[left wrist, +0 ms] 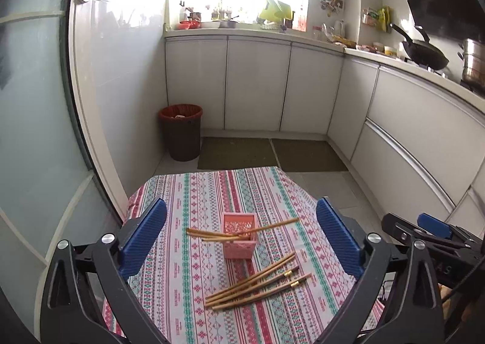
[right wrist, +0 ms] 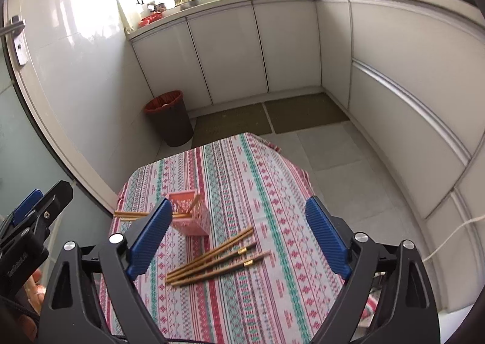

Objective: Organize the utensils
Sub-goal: 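Withdraw both open tools from the basket, then lower the left tool to the pile and grasp a chopstick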

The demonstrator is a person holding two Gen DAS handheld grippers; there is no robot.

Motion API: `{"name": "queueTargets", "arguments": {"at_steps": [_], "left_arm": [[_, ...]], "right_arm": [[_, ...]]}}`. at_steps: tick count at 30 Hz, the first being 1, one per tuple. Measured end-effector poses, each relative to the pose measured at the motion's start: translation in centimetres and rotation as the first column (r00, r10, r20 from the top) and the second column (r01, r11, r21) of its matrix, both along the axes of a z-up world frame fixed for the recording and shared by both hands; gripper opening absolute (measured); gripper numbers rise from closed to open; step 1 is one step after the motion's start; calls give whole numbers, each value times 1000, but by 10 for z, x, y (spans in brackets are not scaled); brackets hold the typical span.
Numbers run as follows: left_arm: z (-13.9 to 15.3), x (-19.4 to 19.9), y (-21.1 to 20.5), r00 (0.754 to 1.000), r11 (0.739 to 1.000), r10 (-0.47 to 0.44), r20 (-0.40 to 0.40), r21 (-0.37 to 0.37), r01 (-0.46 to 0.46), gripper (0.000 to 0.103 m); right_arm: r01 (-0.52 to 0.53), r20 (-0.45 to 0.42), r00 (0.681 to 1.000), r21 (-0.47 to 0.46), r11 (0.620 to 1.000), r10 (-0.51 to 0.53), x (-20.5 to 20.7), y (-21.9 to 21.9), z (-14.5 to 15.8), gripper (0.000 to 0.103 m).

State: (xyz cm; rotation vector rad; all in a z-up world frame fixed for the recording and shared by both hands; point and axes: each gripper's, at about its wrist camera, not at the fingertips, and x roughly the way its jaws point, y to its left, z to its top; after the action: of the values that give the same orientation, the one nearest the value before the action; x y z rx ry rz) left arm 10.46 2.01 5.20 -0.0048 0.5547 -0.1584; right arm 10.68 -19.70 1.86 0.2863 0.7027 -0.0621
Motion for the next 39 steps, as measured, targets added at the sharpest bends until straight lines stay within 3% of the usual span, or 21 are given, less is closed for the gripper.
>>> {"name": "queueTargets", "arguments": {"at_steps": [5, 8, 15, 17, 18, 24, 28, 31, 35, 39], "left_arm": [[-10, -7, -9, 998, 999, -41, -43, 30, 42, 96], [-35, -1, -23, 980, 989, -125, -154, 63, 136, 96], [-128, 35, -67, 863, 943, -228, -451, 119, 311, 96], [-149, 41, -77, 834, 932, -249, -492, 113, 345, 96], [-163, 47, -87, 805, 921, -270, -529, 101, 375, 96], [-219, 74, -129, 683, 869, -352, -641, 48, 493, 93], [-248, 94, -149, 620, 853, -356, -699, 28, 521, 69], [-267, 105, -153, 604, 844, -314, -732, 76, 531, 58], [-275, 110, -149, 582, 839, -327, -745, 54, 541, 47], [-282, 111, -146, 550, 829, -355, -756, 18, 559, 45]], "right_arm": [[-23, -21, 999, 37, 999, 24, -34, -10, -13, 91], [-43, -45, 998, 65, 997, 46, -59, -15, -29, 91], [61, -216, 976, 219, 974, -13, -96, -63, -105, 92], [127, -282, 958, 243, 962, -55, -97, -79, -130, 92], [151, -307, 949, 258, 954, -67, -96, -85, -140, 92], [201, -378, 924, 333, 921, -65, -91, -97, -168, 92], [199, -419, 908, 392, 898, -18, -86, -98, -183, 92], [198, -437, 899, 405, 893, -1, -83, -97, -190, 92], [216, -457, 890, 427, 878, 3, -80, -100, -197, 92], [215, -485, 874, 460, 861, 41, -77, -98, -205, 92]]}}
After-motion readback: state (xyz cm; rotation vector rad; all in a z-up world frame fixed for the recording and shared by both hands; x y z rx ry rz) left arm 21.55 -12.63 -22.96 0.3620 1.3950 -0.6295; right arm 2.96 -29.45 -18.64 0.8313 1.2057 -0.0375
